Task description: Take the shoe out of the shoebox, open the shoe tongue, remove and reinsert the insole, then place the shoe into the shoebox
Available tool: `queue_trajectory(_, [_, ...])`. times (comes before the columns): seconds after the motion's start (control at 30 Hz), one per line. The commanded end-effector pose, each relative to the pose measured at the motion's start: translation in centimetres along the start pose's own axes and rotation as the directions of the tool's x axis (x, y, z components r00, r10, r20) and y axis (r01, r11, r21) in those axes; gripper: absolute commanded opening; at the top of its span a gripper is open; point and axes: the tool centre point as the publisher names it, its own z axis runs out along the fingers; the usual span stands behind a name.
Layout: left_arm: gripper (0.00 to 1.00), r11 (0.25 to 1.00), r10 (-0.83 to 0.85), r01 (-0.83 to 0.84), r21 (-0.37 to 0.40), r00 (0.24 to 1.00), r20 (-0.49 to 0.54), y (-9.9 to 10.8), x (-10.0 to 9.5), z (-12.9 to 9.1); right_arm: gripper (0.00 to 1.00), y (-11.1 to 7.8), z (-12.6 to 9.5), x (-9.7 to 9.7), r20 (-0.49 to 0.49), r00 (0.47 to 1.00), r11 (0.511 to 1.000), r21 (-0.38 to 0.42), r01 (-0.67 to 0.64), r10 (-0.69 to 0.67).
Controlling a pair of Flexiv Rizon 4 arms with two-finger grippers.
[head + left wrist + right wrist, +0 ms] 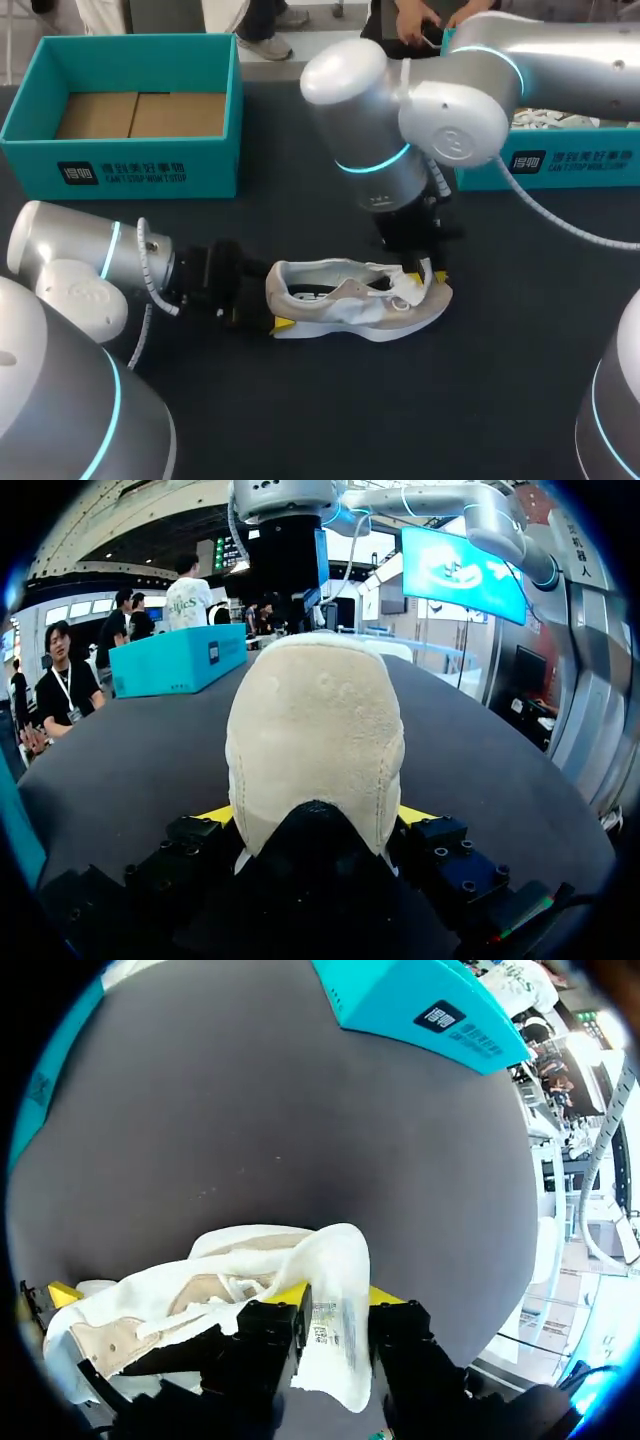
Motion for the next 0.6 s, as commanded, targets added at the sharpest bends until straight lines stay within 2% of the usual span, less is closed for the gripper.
queue_trajectory(0.03, [0.00,1.000,0.000,0.000,0.000,1.000,0.002,0.3,0.1,0.2,0.67,0.2,1.5,0.0,-0.003,1.000,1.000,0.018,-0.021,0.021])
queue_trajectory(0.07, [0.00,1.000,0.000,0.000,0.000,1.000,0.002,0.3,0.1,0.2,1.00,0.0,1.5,0.0,0.004,1.000,0.999,0.023,-0.024,0.024])
queue_trajectory(0.23, [0.00,1.000,0.000,0.000,0.000,1.000,0.002,0.3,0.1,0.2,1.00,-0.7,0.2,-0.7,0.045,0.997,0.997,0.024,-0.068,0.067])
queue_trajectory(0.3, [0.00,1.000,0.000,0.000,0.000,1.000,0.002,0.3,0.1,0.2,1.00,-0.8,-0.9,-1.1,0.052,0.994,0.995,-0.004,-0.096,0.096])
queue_trajectory(0.4, [0.00,1.000,0.000,0.000,0.000,1.000,0.002,0.3,0.1,0.2,1.00,-0.4,-3.6,-1.1,0.038,0.991,0.990,-0.075,-0.121,0.125])
queue_trajectory(0.47, [0.00,1.000,0.000,0.000,0.000,1.000,0.002,0.3,0.1,0.2,1.00,0.2,-4.7,-1.5,0.013,0.992,0.983,-0.134,-0.124,0.126])
queue_trajectory(0.6, [0.00,1.000,0.000,0.000,0.000,1.000,0.002,0.3,0.1,0.2,1.00,2.2,-8.7,0.2,-0.062,0.997,0.961,-0.272,-0.054,0.039])
